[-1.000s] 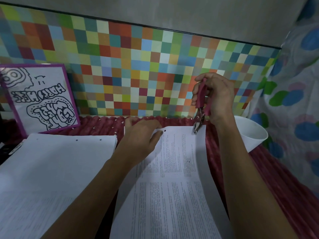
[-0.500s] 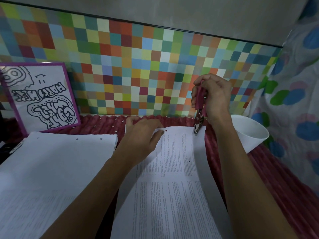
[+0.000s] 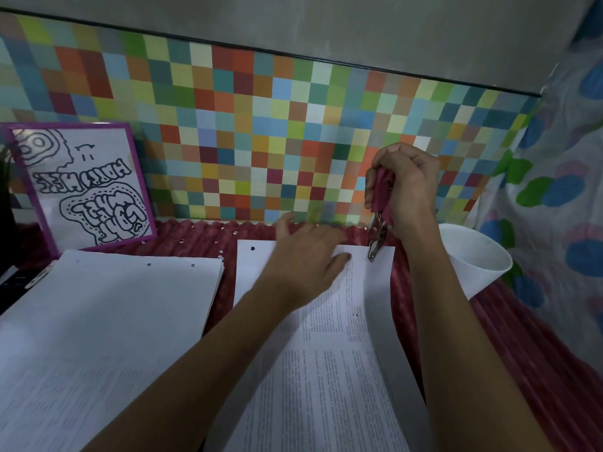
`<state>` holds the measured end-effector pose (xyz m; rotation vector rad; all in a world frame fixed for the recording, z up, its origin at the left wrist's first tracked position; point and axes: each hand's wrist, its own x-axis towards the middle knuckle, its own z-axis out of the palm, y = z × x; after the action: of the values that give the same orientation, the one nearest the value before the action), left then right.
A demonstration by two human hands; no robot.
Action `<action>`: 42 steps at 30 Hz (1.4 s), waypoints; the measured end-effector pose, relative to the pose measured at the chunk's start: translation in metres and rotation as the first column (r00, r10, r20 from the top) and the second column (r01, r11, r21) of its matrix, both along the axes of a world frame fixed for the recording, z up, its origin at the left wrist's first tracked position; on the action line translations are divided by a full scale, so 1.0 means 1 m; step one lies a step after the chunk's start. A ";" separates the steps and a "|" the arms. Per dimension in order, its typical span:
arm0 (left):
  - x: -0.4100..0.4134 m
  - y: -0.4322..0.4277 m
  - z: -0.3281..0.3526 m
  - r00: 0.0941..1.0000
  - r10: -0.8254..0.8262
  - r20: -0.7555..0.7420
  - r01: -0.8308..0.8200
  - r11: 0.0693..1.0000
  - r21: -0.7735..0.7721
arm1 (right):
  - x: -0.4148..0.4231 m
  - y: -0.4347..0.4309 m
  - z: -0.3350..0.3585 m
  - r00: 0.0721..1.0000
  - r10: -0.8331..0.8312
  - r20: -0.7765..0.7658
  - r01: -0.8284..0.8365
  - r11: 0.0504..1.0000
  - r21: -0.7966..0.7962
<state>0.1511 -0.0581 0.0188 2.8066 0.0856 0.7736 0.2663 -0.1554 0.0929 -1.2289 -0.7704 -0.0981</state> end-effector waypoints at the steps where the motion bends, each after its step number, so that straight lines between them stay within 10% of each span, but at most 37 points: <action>1: 0.007 -0.005 0.000 1.000 -0.021 -0.002 0.021 1.000 -0.001 | 0.000 0.000 0.000 1.000 -0.002 -0.002 0.002 1.000 0.000; 15: 0.026 -0.019 -0.009 0.991 -0.097 0.094 0.116 0.967 -0.228 | 0.001 -0.009 0.010 0.994 0.005 -0.111 -0.023 0.986 -0.165; 29: 0.015 -0.018 0.001 0.983 -0.152 0.101 0.164 0.979 -0.122 | -0.023 -0.027 0.044 0.999 -0.022 0.027 0.029 0.963 -0.267; 32: 0.010 -0.014 0.005 0.982 -0.149 0.117 0.169 0.969 -0.181 | -0.029 -0.045 0.054 0.980 -0.057 0.189 0.150 0.837 -0.527; 36: -0.002 -0.013 0.020 0.979 -0.137 0.148 0.168 0.961 -0.218 | -0.035 -0.062 0.043 0.981 0.088 0.171 0.142 0.269 -0.953; 42: -0.032 -0.004 0.038 0.967 0.050 0.250 0.002 0.980 -0.201 | -0.054 -0.086 0.045 0.987 0.056 0.153 0.116 0.412 -0.904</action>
<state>0.1194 -0.0620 0.0569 2.5007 0.1456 1.0601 0.2123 -0.2415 0.1380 -2.3392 -0.9813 0.2536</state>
